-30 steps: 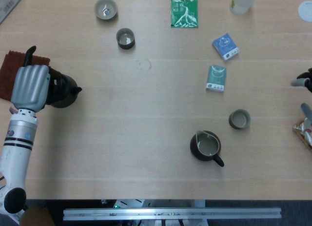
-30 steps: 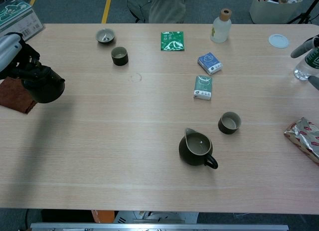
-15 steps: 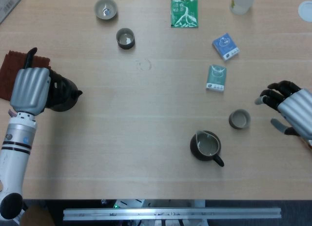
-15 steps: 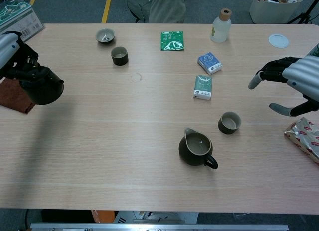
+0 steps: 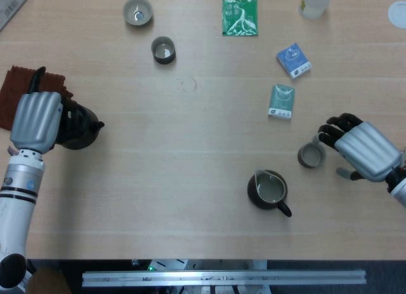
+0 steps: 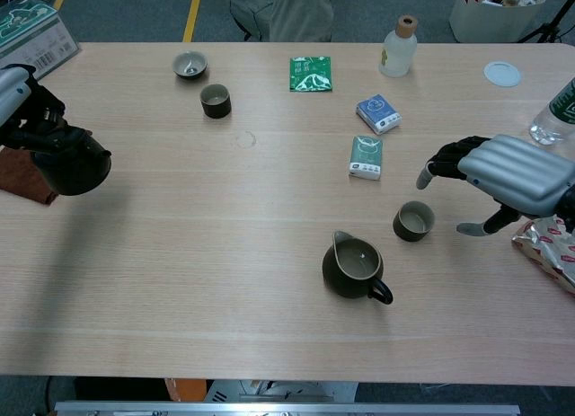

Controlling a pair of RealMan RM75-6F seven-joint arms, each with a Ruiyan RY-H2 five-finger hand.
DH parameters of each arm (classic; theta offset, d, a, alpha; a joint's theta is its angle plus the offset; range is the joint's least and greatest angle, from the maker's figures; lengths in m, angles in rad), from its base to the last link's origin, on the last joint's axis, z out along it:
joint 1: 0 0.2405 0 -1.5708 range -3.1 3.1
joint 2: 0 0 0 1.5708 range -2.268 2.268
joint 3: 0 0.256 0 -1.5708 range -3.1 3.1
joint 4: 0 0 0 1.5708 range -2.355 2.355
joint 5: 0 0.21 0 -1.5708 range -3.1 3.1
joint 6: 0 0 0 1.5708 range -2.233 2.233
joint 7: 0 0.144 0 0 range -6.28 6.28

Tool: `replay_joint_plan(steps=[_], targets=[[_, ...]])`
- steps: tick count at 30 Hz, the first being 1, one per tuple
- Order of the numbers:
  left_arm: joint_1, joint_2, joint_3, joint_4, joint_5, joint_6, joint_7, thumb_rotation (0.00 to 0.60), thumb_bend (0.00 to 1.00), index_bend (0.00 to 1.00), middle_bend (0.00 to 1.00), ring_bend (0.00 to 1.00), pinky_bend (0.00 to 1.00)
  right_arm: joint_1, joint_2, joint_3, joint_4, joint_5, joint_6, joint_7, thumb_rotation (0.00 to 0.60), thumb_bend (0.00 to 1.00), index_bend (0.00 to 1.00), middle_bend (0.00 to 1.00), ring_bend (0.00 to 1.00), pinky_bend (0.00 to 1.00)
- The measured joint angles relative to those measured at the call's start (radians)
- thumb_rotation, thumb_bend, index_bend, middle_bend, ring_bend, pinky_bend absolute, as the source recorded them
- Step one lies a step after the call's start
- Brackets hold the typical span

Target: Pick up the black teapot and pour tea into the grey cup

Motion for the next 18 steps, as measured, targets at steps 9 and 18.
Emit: replay_joint_plan(steps=[9, 18], targets=[[0.007, 0.007, 0.002, 0.001, -0.007, -0.004, -0.008, 0.539, 0.36, 0.9, 0.99, 0.78, 0.0, 0.032, -0.097, -0.003, 0.09, 0.02, -0.038, -0.026, 0.6, 0.17, 0.32, 0.3, 0.2, 0.22], [0.013, 0.017, 0.003, -0.001, -0.009, -0.005, -0.012, 0.542, 0.36, 0.9, 0.99, 0.78, 0.0, 0.055, -0.155, -0.01, 0.135, 0.054, -0.073, -0.058, 0.6, 0.19, 0.32, 0.3, 0.2, 0.22]])
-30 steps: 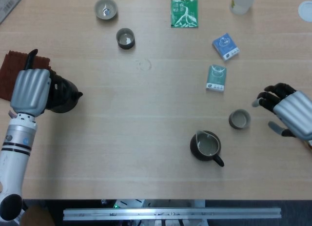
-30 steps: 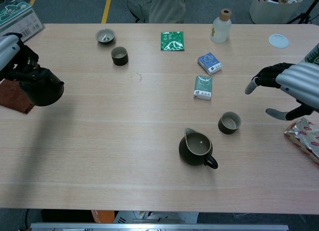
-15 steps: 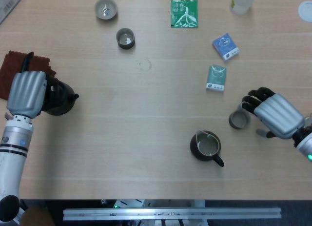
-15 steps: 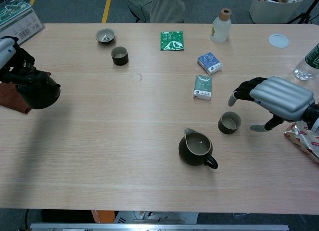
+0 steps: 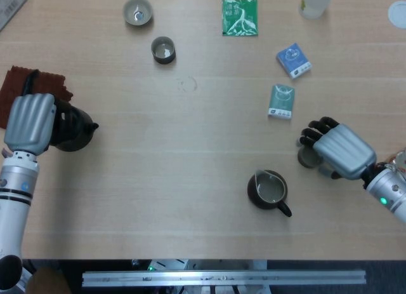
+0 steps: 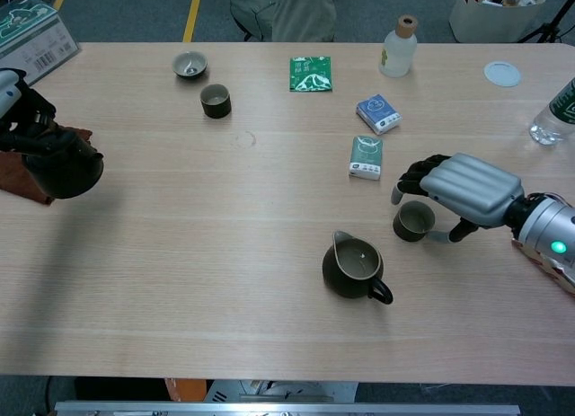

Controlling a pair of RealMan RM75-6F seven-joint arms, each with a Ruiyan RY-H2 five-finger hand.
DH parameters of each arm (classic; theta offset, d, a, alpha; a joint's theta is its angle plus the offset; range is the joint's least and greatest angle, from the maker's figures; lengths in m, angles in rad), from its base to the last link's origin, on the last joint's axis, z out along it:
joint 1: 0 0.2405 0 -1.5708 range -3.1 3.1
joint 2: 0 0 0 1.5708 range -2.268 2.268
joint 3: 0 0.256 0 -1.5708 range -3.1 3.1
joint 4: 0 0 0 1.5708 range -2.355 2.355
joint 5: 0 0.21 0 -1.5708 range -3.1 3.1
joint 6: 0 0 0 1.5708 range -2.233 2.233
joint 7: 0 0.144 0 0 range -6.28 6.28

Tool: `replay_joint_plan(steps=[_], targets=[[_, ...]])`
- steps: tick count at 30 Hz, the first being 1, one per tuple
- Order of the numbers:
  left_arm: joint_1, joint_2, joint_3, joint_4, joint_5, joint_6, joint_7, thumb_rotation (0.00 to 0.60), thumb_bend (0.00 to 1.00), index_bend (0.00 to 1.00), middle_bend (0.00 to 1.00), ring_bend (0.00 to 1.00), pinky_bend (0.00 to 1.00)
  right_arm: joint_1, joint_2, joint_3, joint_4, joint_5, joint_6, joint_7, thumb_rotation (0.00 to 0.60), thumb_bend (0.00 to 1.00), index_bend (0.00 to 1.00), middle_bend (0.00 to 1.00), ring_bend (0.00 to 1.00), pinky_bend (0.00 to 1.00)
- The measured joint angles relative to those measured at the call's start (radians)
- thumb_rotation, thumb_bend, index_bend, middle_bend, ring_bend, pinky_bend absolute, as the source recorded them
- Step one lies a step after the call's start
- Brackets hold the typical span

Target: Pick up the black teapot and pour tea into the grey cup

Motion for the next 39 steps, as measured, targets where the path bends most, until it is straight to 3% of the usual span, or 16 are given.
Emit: replay_joint_plan(steps=[18, 35, 39], targets=[[0.009, 0.002, 0.003, 0.007, -0.005, -0.005, -0.009, 0.54, 0.36, 0.9, 0.99, 0.78, 0.0, 0.017, -0.053, -0.024, 0.063, 0.028, -0.02, 0.0, 0.6, 0.23, 0.32, 0.3, 0.2, 0.24], [0.017, 0.011, 0.001, 0.017, -0.013, -0.012, -0.026, 0.541, 0.36, 0.9, 0.99, 0.78, 0.0, 0.035, -0.085, -0.019, 0.083, 0.039, 0.0, -0.025, 0.6, 0.28, 0.4, 0.36, 0.28, 0.32], [0.017, 0.01, 0.001, 0.018, -0.014, -0.016, -0.029, 0.541, 0.36, 0.9, 0.99, 0.78, 0.0, 0.034, -0.087, -0.021, 0.086, 0.041, 0.005, -0.025, 0.6, 0.28, 0.41, 0.36, 0.28, 0.39]])
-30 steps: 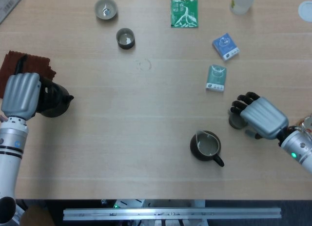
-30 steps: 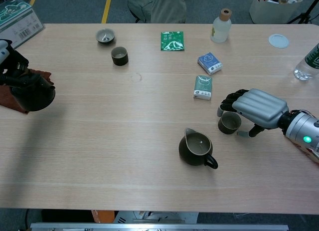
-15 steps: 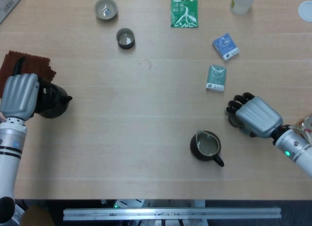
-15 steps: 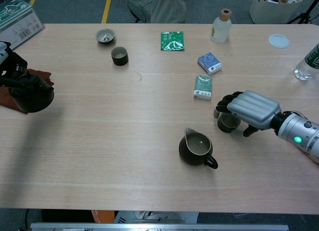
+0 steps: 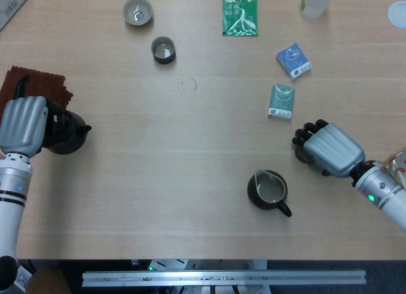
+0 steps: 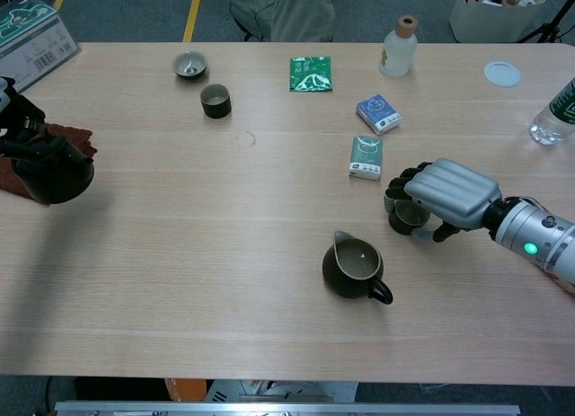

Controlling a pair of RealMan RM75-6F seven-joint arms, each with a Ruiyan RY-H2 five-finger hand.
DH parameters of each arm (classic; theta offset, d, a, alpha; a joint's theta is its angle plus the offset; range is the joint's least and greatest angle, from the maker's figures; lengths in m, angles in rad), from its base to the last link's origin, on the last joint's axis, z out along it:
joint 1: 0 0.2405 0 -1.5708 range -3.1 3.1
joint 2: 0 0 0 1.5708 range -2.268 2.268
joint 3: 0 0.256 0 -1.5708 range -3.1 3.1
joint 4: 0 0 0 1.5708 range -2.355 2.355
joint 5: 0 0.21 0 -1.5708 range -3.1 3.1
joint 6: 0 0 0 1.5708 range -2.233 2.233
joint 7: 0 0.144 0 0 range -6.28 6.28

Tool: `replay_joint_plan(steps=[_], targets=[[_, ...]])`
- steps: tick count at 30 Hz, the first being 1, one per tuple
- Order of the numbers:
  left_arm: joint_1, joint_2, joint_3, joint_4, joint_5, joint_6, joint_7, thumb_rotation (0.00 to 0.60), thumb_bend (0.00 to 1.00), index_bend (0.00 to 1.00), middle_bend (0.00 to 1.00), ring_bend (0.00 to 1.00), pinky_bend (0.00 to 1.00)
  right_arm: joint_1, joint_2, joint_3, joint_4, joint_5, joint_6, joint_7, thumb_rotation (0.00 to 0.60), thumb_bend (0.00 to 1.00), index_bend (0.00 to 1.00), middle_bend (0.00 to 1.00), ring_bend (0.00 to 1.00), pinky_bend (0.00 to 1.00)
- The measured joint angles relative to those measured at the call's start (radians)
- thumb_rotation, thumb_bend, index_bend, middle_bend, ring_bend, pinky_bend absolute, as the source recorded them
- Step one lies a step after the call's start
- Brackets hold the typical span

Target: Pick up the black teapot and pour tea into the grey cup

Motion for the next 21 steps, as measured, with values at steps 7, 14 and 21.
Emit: replay_joint_plan(steps=[7, 14, 21], targets=[[-0.001, -0.002, 0.0, 0.002, -0.001, -0.005, 0.0, 0.541, 0.36, 0.9, 0.99, 0.78, 0.0, -0.002, -0.01, -0.006, 0.015, 0.005, 0.004, 0.003, 0.6, 0.29, 0.43, 0.36, 0.28, 0.48], [0.0, -0.002, 0.0, 0.002, -0.004, -0.006, 0.001, 0.541, 0.36, 0.9, 0.99, 0.78, 0.0, 0.001, -0.019, -0.006, 0.022, 0.012, 0.003, 0.004, 0.6, 0.3, 0.48, 0.37, 0.29, 0.52], [0.001, 0.0, -0.001, 0.002, -0.004, -0.006, -0.002, 0.54, 0.36, 0.9, 0.99, 0.78, 0.0, 0.003, -0.025, -0.006, 0.026, 0.016, 0.004, 0.008, 0.6, 0.31, 0.52, 0.39, 0.31, 0.56]])
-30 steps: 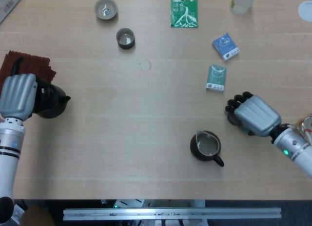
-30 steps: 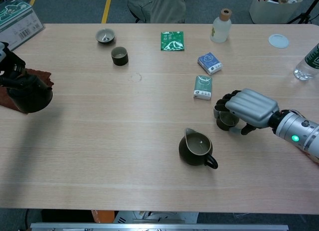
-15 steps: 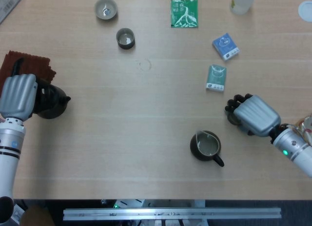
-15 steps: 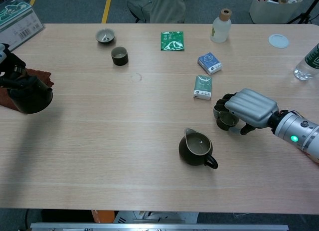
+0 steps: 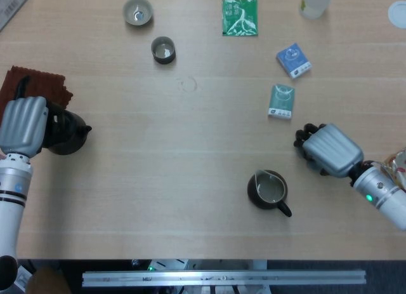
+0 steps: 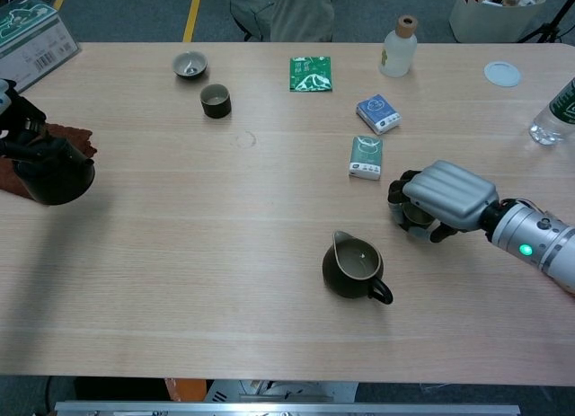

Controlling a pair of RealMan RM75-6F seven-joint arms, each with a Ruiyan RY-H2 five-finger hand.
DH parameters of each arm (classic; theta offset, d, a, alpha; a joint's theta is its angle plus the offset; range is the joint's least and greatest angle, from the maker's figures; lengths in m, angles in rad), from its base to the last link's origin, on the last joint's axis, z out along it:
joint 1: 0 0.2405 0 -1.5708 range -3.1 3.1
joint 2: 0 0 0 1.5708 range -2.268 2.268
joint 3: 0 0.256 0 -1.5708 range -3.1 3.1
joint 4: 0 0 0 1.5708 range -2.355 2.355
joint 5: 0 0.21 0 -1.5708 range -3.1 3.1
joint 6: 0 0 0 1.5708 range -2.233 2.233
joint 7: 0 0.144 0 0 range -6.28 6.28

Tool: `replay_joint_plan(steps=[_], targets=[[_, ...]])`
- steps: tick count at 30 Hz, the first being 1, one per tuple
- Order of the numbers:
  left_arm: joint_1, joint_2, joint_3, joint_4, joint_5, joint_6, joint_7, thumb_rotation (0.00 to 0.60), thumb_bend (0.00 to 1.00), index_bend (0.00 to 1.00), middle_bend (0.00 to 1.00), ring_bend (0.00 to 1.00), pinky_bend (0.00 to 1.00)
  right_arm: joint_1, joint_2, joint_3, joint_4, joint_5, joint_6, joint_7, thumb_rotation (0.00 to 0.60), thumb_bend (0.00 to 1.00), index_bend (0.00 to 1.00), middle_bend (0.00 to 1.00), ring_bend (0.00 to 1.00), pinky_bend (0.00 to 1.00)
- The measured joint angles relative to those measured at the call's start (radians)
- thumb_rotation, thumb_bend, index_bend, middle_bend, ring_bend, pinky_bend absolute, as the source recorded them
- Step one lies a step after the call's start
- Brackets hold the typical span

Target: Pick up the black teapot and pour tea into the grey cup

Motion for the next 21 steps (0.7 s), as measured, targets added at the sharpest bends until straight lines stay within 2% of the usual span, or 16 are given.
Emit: replay_joint_plan(steps=[21], targets=[[0.0, 0.001, -0.001, -0.003, -0.004, -0.003, 0.003, 0.539, 0.36, 0.89, 0.98, 0.77, 0.0, -0.002, -0.001, 0.003, -0.01, 0.015, 0.013, -0.011, 0.6, 0.32, 0.59, 0.46, 0.42, 0.65]])
